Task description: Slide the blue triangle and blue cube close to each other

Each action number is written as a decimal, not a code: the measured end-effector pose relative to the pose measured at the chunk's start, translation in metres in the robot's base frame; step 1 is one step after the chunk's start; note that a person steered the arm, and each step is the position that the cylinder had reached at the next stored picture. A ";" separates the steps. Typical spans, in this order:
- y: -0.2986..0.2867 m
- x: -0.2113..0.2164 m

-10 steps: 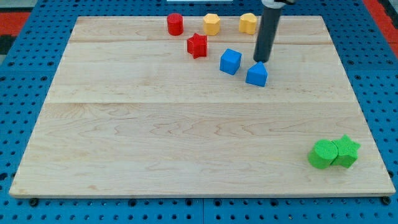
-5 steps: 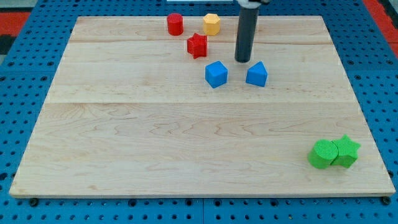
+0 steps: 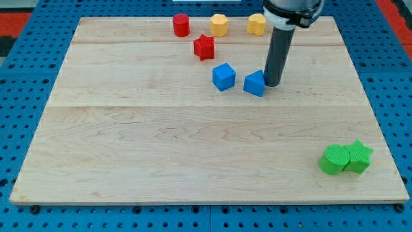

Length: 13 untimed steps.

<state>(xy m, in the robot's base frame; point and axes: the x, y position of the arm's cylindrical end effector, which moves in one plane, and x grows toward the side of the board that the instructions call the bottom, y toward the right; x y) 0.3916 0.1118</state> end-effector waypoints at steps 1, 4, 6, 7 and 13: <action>0.013 0.013; 0.014 0.003; -0.011 0.009; -0.010 0.017; -0.029 0.011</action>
